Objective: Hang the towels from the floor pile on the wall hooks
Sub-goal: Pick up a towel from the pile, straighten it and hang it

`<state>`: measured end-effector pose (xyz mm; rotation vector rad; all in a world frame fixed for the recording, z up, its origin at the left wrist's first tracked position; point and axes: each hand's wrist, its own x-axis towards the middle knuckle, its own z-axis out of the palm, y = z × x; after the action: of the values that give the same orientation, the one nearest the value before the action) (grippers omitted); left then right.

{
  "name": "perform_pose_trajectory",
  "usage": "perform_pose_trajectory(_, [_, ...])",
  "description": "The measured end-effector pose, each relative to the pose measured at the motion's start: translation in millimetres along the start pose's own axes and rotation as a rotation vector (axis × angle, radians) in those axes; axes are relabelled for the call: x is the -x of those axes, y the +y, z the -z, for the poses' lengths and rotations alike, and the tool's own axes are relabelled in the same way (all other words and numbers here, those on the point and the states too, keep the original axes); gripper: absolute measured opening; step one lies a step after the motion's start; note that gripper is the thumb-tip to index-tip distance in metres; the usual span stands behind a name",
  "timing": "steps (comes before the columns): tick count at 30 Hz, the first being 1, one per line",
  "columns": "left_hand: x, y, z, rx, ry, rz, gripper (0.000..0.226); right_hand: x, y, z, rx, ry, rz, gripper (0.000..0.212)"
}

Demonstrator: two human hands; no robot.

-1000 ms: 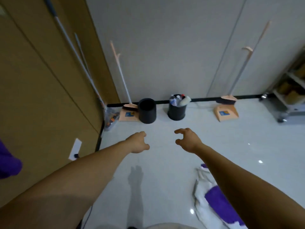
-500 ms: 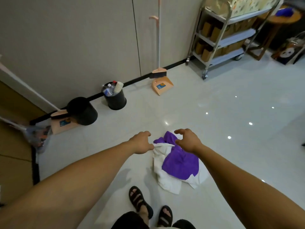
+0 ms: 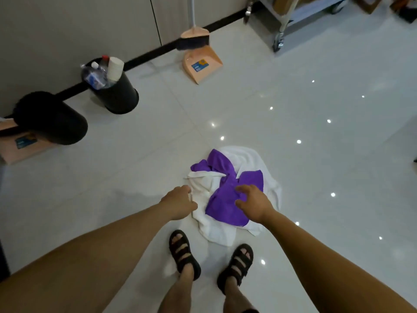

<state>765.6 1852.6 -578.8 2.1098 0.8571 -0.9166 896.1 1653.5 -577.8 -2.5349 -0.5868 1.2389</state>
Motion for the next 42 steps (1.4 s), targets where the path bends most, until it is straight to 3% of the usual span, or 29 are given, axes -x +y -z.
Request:
perform_pose_trajectory(11, [-212,-55,-162,0.125,-0.056,0.095,0.059,-218,113,-162,0.229,-0.146,0.143,0.048])
perform_pose_trajectory(17, [-271,-77,-205,0.232,-0.016,0.121,0.053,-294,141,-209,0.462,-0.075,0.385,0.048])
perform_pose_trajectory(21, [-281,-78,-214,0.265,-0.007,0.127,0.05,-310,152,-215,0.61,-0.035,0.446,0.039])
perform_pose_trajectory(29, [-248,-50,-192,0.28,-0.031,0.103,0.049,-267,146,-172,0.561,0.112,0.459,0.023])
perform_pose_trajectory(33, [-206,-22,-149,0.279,0.005,0.054,0.052,-215,120,-116,0.412,0.285,0.571,0.002])
perform_pose_trajectory(35, [-180,-5,-122,0.289,0.037,0.024,0.053,-185,97,-85,0.299,0.317,0.567,0.006])
perform_pose_trajectory(42, [-69,55,-16,0.342,0.165,-0.243,0.081,-76,0,30,-0.192,0.202,0.465,0.006])
